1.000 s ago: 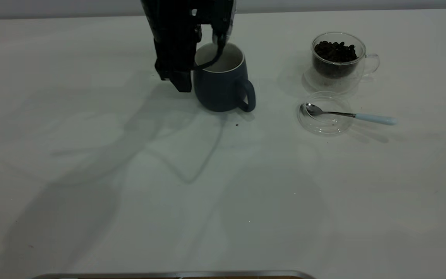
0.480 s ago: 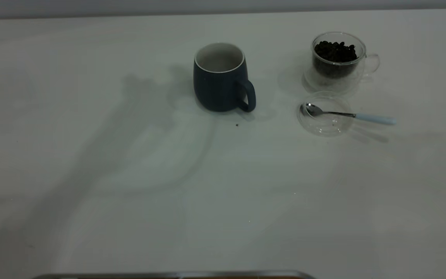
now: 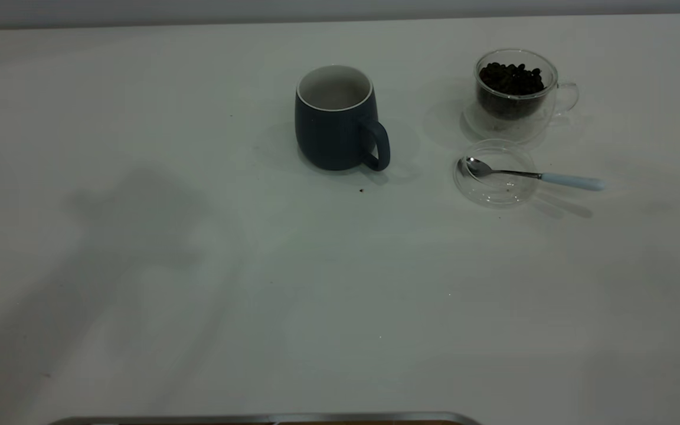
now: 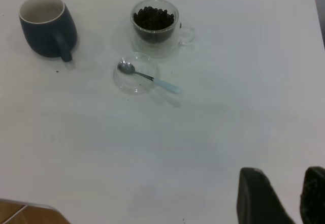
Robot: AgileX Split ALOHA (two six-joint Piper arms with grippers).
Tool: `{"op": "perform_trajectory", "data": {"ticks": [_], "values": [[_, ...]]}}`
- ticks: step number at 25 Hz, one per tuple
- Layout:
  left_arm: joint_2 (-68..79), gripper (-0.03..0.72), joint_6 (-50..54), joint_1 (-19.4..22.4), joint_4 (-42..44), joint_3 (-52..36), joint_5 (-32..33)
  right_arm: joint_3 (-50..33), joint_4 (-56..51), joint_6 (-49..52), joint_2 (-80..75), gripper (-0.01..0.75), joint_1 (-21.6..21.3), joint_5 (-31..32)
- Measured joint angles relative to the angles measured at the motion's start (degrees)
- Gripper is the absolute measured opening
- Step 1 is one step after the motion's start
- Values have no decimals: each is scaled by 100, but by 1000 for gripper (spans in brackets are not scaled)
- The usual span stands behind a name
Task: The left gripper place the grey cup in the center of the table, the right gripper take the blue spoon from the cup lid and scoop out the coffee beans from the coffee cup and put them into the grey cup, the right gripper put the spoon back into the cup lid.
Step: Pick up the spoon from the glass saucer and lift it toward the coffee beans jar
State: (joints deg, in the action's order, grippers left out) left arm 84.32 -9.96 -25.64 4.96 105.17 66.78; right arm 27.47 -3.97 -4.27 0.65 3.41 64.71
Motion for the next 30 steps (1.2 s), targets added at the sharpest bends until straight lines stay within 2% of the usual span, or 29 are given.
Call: {"op": "perform_trajectory", "data": {"ticks": [8,16,22,30], "values": [[-2705,567,115,0,-55,-2991,0,0,0,0,0,242,0,0],[-5110,567,390,0,-690,-5630,0,0,0,0,0,242,0,0],[-6689,567,486,0,-962,-6813,-30,0,0,0,0,242,0,0],[-7874,567,544,0,-941,-7693,-141,0,0,0,0,242,0,0]]}}
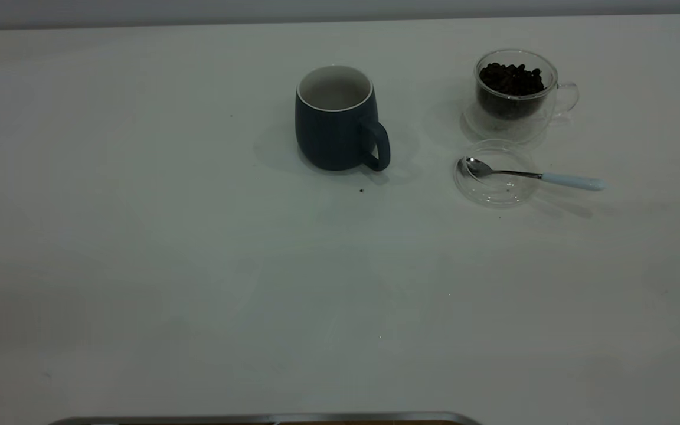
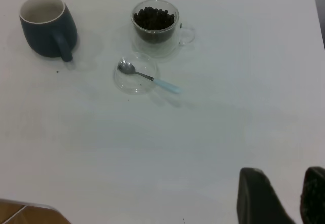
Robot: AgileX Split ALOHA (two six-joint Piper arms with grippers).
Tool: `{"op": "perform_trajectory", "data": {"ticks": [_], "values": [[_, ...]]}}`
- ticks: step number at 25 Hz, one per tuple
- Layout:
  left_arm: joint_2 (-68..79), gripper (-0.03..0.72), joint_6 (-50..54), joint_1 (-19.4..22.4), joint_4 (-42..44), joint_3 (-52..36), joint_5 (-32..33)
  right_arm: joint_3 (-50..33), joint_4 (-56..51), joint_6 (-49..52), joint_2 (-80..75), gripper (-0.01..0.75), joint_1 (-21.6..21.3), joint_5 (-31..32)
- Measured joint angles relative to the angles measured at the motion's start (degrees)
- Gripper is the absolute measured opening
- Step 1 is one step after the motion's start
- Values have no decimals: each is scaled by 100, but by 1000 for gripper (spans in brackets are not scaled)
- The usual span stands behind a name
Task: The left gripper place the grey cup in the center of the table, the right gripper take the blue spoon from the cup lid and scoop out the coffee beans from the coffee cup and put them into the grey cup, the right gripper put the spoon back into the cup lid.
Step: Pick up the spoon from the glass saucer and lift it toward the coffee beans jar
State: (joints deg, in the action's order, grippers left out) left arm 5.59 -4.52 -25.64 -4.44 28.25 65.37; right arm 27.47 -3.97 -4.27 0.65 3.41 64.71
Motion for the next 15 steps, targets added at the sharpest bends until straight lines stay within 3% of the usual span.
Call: {"op": "perform_trajectory", "data": {"ticks": [11,13,15], "values": [[-158,567,11,14,0,-33,-29,0,0,0,0,242,0,0],[-221,567,11,189,-5,-33,-29,0,0,0,0,242,0,0],[-338,567,11,630,-5,-33,-29,0,0,0,0,242,0,0]]}}
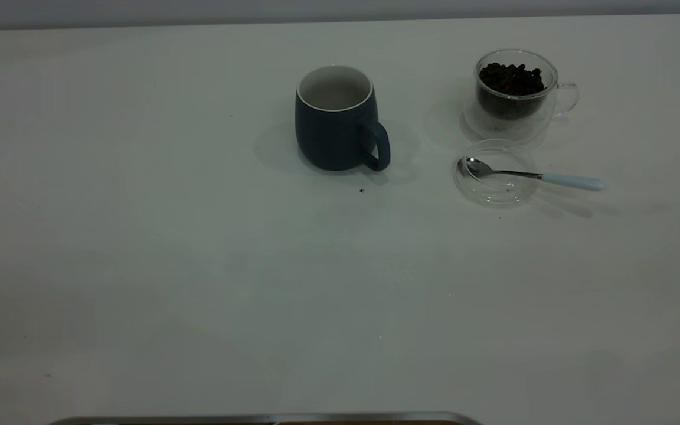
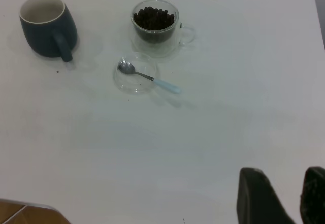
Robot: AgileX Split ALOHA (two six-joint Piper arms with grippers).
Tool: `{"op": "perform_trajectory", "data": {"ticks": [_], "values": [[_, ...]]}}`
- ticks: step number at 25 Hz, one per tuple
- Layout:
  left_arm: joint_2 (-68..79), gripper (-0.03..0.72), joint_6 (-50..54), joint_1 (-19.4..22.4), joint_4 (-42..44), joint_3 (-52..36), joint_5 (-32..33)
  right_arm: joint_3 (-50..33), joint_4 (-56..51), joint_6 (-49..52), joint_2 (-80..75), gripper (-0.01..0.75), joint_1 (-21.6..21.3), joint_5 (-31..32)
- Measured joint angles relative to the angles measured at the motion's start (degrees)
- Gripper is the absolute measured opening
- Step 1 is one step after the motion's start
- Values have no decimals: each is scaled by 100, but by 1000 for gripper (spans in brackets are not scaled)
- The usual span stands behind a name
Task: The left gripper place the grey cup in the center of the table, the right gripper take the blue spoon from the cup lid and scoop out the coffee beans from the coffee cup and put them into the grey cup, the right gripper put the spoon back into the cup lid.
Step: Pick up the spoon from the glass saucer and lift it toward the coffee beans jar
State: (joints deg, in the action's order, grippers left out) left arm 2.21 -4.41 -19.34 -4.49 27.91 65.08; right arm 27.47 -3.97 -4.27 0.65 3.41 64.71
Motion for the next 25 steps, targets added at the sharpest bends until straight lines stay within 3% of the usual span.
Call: {"op": "perform_trajectory", "data": {"ticks": [6,10,25], "values": [[-325,567,-6,1397,0,0,6,0,0,0,0,242,0,0],[-325,567,-12,1900,75,0,6,0,0,0,0,242,0,0],[-329,567,-12,2048,88,0,6,0,0,0,0,242,0,0]]}}
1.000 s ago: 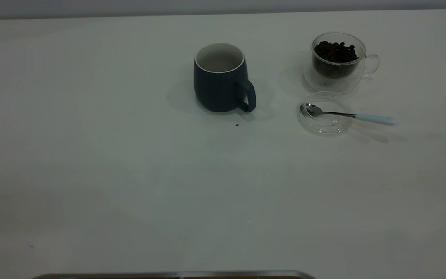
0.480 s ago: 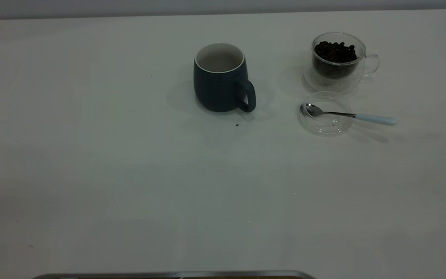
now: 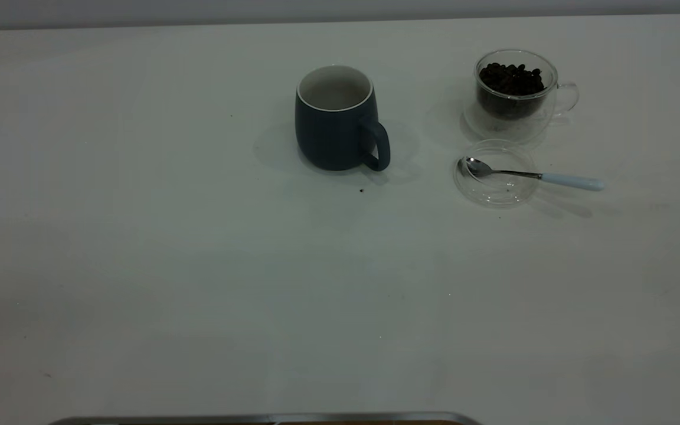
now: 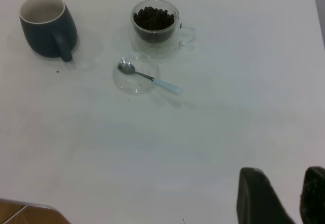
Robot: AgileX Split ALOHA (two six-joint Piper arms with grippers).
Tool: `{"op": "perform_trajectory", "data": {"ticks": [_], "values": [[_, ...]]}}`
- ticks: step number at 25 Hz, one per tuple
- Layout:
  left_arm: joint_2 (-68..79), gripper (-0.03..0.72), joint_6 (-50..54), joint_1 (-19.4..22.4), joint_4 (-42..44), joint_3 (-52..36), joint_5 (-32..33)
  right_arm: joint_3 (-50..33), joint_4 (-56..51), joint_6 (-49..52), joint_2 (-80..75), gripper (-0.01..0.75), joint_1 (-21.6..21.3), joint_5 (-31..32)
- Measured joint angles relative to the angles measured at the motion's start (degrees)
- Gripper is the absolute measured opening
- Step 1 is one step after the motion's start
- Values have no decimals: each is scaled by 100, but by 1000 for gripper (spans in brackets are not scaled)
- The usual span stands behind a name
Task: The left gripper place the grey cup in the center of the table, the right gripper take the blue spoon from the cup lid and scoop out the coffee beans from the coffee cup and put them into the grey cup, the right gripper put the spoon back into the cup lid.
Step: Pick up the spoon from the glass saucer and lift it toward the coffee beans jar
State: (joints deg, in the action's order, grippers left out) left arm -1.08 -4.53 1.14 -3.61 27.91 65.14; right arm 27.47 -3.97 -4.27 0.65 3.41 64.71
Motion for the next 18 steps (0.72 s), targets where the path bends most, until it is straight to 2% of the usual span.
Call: {"op": "perform_trajectory", "data": {"ticks": [13,18], "values": [[0,567,0,0,0,0,0,0,0,44,0,242,0,0],[0,567,0,0,0,0,0,0,-13,584,0,250,0,-56]]}}
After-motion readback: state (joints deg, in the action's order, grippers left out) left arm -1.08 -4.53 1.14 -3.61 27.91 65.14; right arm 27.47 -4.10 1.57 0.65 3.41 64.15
